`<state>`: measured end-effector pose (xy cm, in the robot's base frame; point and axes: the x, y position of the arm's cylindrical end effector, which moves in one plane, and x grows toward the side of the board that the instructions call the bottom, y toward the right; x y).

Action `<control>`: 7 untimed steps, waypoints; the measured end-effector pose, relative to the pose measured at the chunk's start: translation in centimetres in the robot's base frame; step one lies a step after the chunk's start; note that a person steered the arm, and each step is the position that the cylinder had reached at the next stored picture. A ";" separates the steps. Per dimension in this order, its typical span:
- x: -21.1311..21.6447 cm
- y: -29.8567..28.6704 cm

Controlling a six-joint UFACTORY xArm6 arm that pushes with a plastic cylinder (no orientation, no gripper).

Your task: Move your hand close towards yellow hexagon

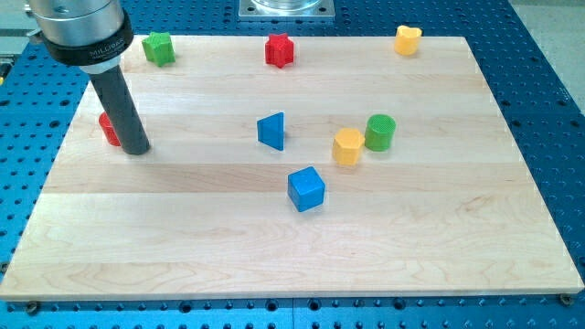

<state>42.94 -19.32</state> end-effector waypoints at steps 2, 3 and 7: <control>-2.7 0.3; -2.3 -0.6; -5.1 24.5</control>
<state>37.84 5.14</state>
